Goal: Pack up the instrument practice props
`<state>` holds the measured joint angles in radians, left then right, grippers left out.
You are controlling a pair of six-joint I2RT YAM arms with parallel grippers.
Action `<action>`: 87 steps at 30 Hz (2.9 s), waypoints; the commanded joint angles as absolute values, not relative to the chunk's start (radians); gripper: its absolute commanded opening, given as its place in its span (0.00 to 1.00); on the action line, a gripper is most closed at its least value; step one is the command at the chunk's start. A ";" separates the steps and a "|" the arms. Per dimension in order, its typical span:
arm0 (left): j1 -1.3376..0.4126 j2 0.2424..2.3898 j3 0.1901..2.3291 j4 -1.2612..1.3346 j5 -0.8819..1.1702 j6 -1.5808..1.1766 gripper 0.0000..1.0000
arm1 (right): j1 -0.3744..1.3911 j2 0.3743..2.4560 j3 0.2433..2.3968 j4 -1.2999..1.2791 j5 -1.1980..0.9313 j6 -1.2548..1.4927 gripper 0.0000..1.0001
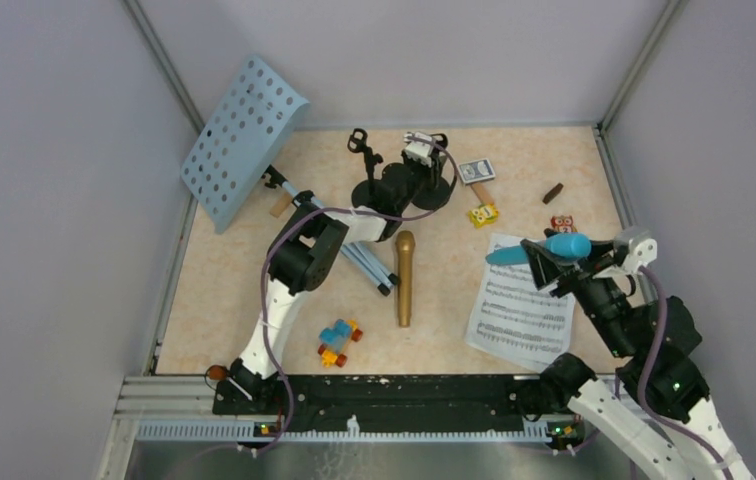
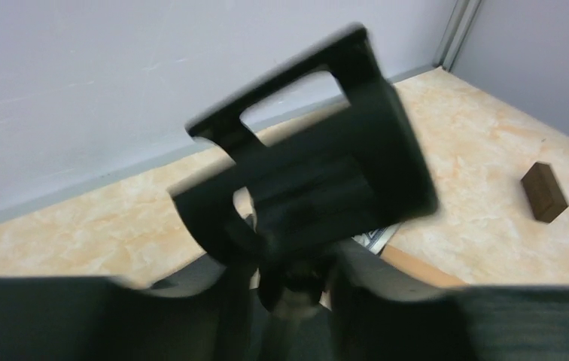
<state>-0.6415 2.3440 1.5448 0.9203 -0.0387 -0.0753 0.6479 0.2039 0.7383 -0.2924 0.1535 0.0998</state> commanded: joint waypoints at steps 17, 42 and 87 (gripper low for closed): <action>-0.716 1.934 1.195 0.827 -0.122 -0.126 0.99 | 0.645 0.878 0.999 -0.674 0.229 0.527 0.00; -0.813 0.742 0.743 -0.100 -0.235 -0.274 0.99 | 0.552 1.515 0.939 -0.246 -0.023 0.553 0.14; -0.813 0.507 0.710 -0.553 -0.501 -0.403 0.99 | 0.539 1.435 1.063 -0.669 -0.053 0.477 0.87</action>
